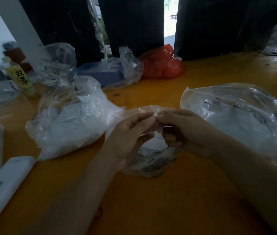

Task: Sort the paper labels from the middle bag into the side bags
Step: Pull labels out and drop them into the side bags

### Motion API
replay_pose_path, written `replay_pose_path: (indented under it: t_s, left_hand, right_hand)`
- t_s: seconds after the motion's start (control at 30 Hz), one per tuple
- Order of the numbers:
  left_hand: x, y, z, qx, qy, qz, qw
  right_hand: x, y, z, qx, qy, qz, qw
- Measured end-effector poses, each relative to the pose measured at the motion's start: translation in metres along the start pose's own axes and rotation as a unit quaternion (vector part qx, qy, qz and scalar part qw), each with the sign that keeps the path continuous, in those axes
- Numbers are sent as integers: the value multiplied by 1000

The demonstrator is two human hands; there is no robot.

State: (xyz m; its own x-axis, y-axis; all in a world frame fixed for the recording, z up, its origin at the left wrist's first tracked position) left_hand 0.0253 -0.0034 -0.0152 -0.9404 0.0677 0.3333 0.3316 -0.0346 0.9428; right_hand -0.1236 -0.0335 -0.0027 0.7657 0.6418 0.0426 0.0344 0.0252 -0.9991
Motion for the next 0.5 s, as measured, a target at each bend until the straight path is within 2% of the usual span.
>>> replay_pose_path:
  t_s: [0.17, 0.37, 0.5]
  left_hand:
    - [3, 1, 3, -40, -11, 47, 998]
    - [3, 2, 3, -7, -28, -28, 999]
    - [-1, 1, 1, 9, -5, 14, 1000]
  right_hand:
    - [0, 3, -1, 14, -1, -23, 1000]
    - [3, 9, -1, 46, -21, -2, 999]
    - [3, 8, -1, 48, -19, -1, 999]
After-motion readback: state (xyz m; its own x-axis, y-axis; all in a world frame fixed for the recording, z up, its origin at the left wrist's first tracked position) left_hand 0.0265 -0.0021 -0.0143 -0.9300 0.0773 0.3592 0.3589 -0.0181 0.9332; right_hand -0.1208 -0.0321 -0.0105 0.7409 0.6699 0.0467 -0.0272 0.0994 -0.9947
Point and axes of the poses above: each hand's wrist, its own z-axis away from the middle knuckle, its own x-axis out of the palm, y = z × x, the point moved 5 cm from there along -z, towards the middle knuckle, and after that the axes turned 6 degrees about z, right-handed, at the moved point
